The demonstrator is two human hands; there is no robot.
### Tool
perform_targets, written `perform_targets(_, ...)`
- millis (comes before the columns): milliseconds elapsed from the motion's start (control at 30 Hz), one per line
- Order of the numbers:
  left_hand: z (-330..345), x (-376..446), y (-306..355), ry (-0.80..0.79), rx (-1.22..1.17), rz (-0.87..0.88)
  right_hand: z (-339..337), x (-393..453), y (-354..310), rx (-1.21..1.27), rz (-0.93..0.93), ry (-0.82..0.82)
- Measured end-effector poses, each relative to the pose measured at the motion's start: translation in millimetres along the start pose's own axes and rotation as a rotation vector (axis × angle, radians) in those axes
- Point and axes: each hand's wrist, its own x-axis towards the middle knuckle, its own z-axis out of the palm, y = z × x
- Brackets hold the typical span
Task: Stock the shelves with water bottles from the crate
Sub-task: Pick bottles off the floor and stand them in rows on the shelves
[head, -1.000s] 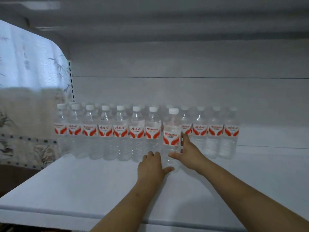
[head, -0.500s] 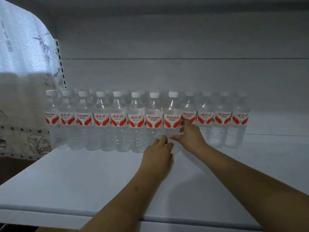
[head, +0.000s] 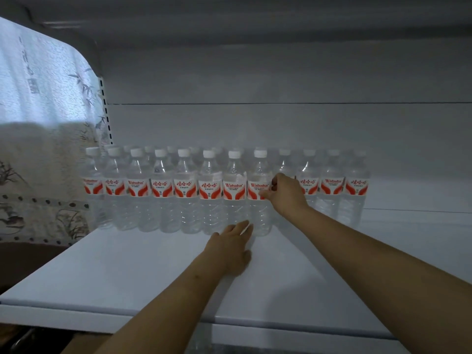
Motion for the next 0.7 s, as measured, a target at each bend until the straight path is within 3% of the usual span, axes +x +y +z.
perform_targets(233,-30,-31,53,0.065,-0.314,-0.018,-48,-41,-8,-0.053,-0.02,0.043)
perform_targets(533,-44,-102,201,0.289,-0.675,0.293,-166,-154,27,-0.078,-0.114,0.158)
perform_targets(633,-11,-126,265,0.235,-0.698,0.378,-197,-221,70,-0.093,-0.139,0.239)
perform_targets(700,31,-142,308,0.075,-0.649,0.47,-206,-269,112,-0.122,-0.102,0.265)
